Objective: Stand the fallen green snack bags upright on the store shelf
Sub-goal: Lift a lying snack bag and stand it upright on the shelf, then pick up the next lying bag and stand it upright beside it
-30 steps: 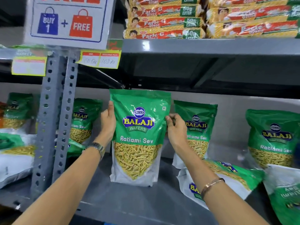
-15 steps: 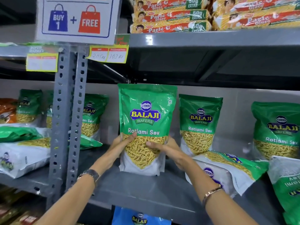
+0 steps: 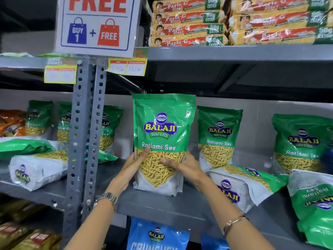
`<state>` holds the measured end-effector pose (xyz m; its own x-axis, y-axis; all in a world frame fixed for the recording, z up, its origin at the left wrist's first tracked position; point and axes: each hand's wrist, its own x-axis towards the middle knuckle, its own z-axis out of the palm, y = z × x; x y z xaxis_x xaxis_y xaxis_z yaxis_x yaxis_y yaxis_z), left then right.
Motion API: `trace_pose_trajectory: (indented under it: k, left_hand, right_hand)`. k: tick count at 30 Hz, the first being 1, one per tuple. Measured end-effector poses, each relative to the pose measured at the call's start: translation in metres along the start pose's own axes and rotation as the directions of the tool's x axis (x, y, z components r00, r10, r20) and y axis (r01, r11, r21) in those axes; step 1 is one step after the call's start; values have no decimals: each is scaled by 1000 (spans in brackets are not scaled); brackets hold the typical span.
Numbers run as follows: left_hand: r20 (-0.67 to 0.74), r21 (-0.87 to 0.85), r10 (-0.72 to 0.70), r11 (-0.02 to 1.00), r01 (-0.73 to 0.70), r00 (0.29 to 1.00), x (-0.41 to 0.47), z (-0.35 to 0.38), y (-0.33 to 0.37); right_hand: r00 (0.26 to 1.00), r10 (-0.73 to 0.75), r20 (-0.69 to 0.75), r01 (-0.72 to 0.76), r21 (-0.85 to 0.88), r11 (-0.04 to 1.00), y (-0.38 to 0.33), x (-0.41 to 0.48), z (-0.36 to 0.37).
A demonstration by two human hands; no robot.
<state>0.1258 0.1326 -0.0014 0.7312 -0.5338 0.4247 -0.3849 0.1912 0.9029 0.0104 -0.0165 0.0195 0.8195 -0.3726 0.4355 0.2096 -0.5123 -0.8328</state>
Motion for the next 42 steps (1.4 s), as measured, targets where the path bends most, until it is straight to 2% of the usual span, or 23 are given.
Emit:
trace_pose_trajectory:
  k: [9, 12, 15, 16, 18, 20, 22, 23, 24, 26, 27, 29, 31, 32, 34, 36, 37, 38, 39, 40, 42]
  left_hand:
    - [-12, -6, -21, 1000, 21, 1000, -21, -4, 11]
    - [-64, -34, -17, 999, 15, 998, -21, 1, 10]
    - [-149, -76, -38, 997, 26, 988, -22, 7, 5]
    - [-208, -95, -21, 996, 1, 978, -24, 9, 5]
    - [-359, -136, 45, 986, -99, 932, -30, 11, 9]
    - [-463, -115, 214, 948, -298, 860, -44, 21, 24]
    - [-436, -111, 428, 847, -520, 791, -59, 43, 49]
    - [-395, -151, 493, 797, -584, 775, -64, 59, 61]
    - [-345, -199, 527, 768, -609, 777, -65, 76, 71]
    - [-204, -252, 549, 770, -586, 810, -60, 111, 85]
    - [-106, -231, 527, 812, -537, 843, -51, 130, 89]
    - [70, -76, 364, 930, -359, 929, -32, 160, 90]
    - [169, 90, 116, 987, -133, 979, -12, 180, 81]
    - [192, 180, -25, 984, -10, 981, -4, 186, 74]
    - [228, 242, -233, 954, 177, 945, 10, 189, 63]
    - [339, 258, -329, 933, 250, 881, 18, 188, 59]
    - [334, 248, -367, 923, 295, 868, 21, 188, 56]
    - [370, 199, -456, 890, 411, 809, 22, 190, 53]
    - [355, 237, -543, 840, 488, 761, 21, 191, 51]
    - [318, 348, -547, 827, 441, 774, 19, 193, 49]
    - [292, 392, -540, 820, 416, 789, 21, 194, 47]
  right_hand:
    - [1000, -5, -20, 4, -46, 999, -12, -22, 8]
    - [1000, 1, -20, -1, -30, 1000, -15, -22, 6]
    - [999, 15, 48, -12, -56, 998, -18, -23, 1]
    - [999, 8, 42, -4, -86, 996, -19, -26, -2]
    - [996, -46, -73, 32, -184, 982, -21, -35, -12]
    - [954, -202, -220, 110, -370, 923, -23, -46, -33]
    - [866, -411, -284, 145, -645, 750, -22, -54, -60]
    - [833, -463, -304, 103, -737, 668, -21, -58, -77]
    - [825, -456, -333, 28, -783, 622, -21, -60, -91]
    - [865, -281, -416, -178, -778, 603, -14, -62, -117]
    - [877, -134, -462, -295, -736, 609, -9, -64, -132]
    - [846, 155, -510, -483, -610, 629, 1, -67, -150]
    - [791, 298, -534, -591, -541, 599, 14, -70, -165]
    - [773, 339, -536, -618, -518, 591, 21, -69, -169]
    - [746, 415, -521, -646, -416, 640, 32, -66, -174]
    - [710, 500, -496, -657, -212, 723, 40, -61, -174]
    - [695, 527, -489, -651, -115, 750, 42, -58, -175]
    - [681, 545, -489, -634, -21, 773, 45, -57, -177]
    - [673, 556, -487, -607, 64, 792, 47, -55, -179]
    - [665, 573, -479, -591, 131, 796, 48, -55, -180]
    - [660, 607, -442, -594, 186, 782, 47, -56, -182]
